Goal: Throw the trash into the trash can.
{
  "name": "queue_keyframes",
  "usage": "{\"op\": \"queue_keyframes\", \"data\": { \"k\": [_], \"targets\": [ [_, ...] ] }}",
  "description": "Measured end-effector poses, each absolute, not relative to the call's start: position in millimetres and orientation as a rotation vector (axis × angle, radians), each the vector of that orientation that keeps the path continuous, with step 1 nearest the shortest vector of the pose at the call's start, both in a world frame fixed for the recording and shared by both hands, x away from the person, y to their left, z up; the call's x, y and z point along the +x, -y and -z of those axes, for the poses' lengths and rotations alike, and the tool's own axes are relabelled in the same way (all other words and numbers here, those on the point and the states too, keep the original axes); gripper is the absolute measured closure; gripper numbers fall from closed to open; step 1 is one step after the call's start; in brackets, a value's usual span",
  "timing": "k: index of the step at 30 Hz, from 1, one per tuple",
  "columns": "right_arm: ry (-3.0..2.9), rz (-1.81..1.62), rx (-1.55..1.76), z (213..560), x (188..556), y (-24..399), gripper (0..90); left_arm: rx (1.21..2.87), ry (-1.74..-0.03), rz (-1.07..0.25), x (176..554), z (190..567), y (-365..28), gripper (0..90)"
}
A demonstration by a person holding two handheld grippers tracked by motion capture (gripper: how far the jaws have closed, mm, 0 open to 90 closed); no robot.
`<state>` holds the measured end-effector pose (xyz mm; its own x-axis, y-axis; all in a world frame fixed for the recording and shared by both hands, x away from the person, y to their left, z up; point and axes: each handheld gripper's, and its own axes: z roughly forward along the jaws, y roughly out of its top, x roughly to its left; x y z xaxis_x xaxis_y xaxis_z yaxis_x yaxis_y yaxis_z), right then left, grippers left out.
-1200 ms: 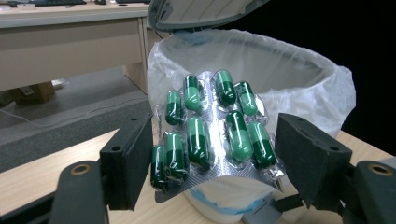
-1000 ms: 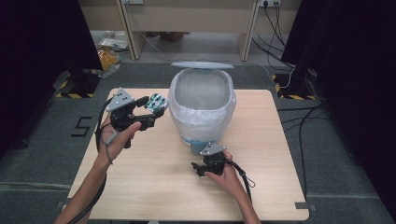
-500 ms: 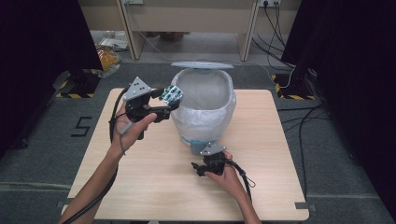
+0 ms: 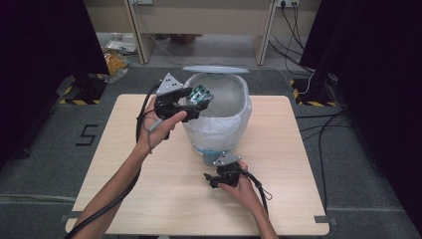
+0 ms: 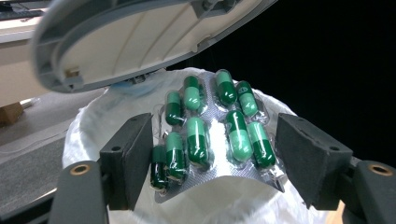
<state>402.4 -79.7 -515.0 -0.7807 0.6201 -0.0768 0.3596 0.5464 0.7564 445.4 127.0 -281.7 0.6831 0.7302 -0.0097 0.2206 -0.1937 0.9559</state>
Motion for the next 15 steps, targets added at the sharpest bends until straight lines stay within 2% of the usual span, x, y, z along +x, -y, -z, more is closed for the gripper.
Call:
{"op": "queue_keyframes", "data": {
  "k": [15],
  "targets": [
    [-2.447, -1.088, 0.802, 515, 402, 79, 22.3, 1.802, -0.805, -0.576, 474, 290, -103, 24.6]
  ]
}}
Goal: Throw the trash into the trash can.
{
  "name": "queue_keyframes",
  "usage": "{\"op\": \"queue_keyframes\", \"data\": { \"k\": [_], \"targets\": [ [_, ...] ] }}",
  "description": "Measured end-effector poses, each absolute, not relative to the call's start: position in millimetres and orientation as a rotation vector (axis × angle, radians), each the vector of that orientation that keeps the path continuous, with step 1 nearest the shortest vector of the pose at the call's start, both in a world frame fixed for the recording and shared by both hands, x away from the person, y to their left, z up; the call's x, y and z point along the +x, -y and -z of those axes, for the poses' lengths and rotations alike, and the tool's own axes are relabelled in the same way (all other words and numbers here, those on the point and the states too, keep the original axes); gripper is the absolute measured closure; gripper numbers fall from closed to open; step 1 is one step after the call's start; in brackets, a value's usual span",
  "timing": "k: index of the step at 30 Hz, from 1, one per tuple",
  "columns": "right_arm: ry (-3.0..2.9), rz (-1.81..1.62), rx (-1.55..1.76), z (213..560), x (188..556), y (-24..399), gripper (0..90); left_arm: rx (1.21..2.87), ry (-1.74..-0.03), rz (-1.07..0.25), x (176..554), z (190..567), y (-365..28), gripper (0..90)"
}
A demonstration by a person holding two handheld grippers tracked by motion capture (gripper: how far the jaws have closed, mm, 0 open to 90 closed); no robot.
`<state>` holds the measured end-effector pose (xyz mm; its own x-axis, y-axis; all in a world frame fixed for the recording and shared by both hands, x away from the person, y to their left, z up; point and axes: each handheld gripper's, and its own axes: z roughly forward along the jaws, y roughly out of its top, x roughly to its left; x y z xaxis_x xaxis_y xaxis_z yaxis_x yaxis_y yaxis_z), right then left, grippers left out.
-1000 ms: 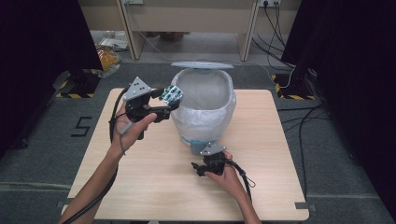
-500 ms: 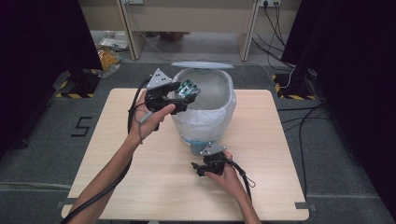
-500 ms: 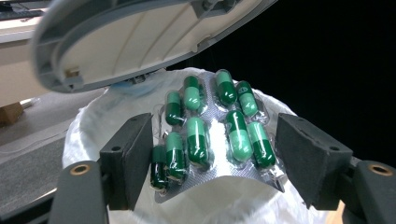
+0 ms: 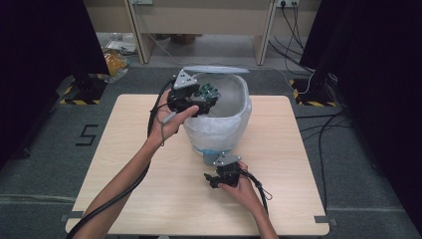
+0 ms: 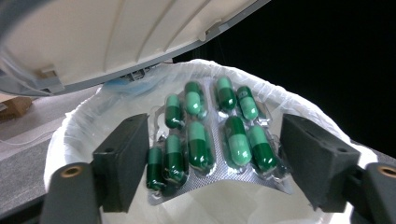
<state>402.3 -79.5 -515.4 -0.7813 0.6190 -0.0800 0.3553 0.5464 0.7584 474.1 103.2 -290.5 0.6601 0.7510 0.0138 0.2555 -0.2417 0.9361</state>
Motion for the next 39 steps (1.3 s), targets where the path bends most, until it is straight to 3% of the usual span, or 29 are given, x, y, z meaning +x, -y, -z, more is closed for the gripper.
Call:
{"op": "queue_keyframes", "data": {
  "k": [4, 16, 39],
  "targets": [
    [-2.447, -1.083, 0.798, 515, 402, 79, 22.3, 1.794, -0.831, -0.585, 477, 292, -101, 19.2],
    [-2.45, -1.083, 0.796, 515, 402, 79, 22.3, 1.813, -0.83, -0.6, 470, 288, -113, 17.7],
    [-2.447, -1.089, 0.794, 515, 402, 80, 22.3, 1.759, -0.875, -0.622, 439, 296, -196, 17.4]
  ]
}}
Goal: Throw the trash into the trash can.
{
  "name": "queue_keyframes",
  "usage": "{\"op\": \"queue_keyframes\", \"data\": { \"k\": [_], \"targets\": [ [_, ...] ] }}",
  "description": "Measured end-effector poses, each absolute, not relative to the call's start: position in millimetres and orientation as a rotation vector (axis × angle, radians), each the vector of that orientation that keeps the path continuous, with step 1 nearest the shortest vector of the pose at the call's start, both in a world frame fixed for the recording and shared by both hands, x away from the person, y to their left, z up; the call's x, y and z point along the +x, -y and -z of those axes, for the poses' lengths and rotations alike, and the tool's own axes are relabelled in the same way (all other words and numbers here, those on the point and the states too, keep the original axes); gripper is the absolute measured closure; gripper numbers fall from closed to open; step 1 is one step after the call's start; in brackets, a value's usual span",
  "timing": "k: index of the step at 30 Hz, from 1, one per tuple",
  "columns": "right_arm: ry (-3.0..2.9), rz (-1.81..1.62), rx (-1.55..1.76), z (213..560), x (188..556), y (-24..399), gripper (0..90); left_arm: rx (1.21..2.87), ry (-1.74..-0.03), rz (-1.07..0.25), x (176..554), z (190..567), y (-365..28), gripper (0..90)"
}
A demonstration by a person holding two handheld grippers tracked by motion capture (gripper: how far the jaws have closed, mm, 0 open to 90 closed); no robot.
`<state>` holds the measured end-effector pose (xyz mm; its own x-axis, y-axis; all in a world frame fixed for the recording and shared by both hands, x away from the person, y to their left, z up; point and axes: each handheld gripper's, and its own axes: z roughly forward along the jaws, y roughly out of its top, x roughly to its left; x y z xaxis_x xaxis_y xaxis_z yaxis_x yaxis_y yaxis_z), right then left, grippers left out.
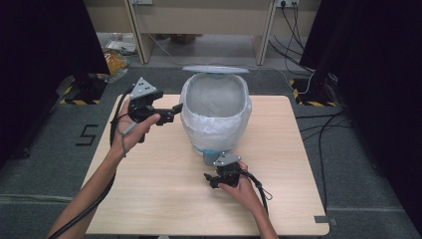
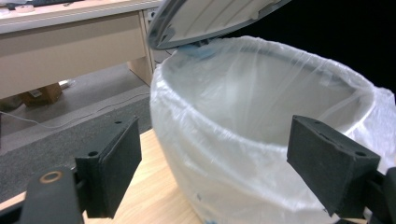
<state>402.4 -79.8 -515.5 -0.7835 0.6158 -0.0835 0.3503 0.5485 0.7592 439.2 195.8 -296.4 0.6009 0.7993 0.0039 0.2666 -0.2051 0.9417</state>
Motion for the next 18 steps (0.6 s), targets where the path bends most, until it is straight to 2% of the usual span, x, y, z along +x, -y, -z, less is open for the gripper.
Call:
{"op": "queue_keyframes", "data": {
  "k": [18],
  "targets": [
    [-2.448, -1.088, 0.795, 516, 402, 80, 22.2, 1.77, -0.878, -0.592, 407, 344, -220, 17.0]
  ]
}}
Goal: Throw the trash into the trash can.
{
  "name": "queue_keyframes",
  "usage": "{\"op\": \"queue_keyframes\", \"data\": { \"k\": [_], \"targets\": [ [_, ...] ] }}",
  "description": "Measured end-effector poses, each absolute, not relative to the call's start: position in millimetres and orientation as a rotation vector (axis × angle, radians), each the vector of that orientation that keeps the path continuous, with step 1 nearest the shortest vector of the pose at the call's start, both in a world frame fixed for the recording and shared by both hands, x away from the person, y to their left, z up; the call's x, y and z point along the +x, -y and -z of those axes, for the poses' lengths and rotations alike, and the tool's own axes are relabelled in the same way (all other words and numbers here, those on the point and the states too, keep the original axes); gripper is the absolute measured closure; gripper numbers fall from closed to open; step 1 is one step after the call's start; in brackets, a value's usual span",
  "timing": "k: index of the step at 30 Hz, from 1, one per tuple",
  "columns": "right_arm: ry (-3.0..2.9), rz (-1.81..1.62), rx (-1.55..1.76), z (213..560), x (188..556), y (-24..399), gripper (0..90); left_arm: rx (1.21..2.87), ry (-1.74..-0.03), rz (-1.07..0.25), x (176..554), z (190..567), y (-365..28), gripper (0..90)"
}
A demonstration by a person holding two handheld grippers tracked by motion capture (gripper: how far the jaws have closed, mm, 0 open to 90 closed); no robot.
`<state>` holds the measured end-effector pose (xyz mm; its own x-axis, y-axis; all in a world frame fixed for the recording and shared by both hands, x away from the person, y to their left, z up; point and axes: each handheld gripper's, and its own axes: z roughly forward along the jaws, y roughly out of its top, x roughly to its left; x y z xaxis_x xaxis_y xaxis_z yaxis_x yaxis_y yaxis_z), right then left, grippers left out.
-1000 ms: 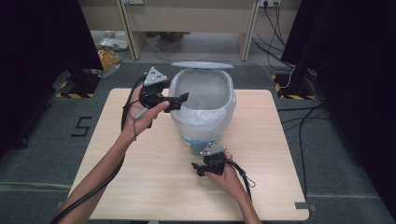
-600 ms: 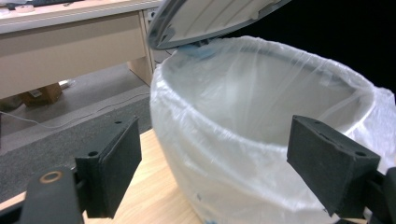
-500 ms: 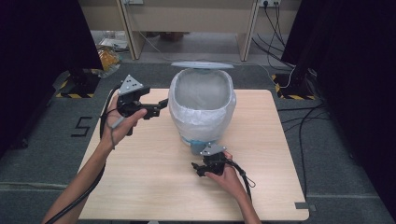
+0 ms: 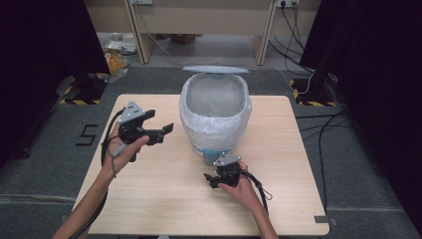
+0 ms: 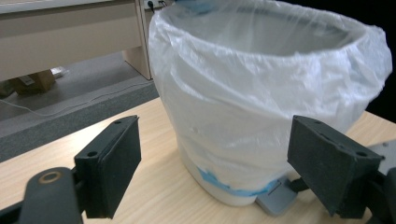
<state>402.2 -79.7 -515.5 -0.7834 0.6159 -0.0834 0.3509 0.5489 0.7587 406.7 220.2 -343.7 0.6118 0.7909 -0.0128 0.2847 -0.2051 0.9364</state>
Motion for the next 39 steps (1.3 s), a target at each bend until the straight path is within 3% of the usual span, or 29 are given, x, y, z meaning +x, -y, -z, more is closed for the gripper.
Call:
{"op": "queue_keyframes", "data": {
  "k": [23, 39],
  "targets": [
    [-2.447, -1.092, 0.798, 516, 402, 80, 22.2, 1.828, -0.91, -0.56, 371, 418, -229, 17.1],
    [-2.443, -1.095, 0.786, 516, 402, 80, 22.2, 1.955, -1.017, -0.512, 356, 495, -233, 17.2]
  ]
}}
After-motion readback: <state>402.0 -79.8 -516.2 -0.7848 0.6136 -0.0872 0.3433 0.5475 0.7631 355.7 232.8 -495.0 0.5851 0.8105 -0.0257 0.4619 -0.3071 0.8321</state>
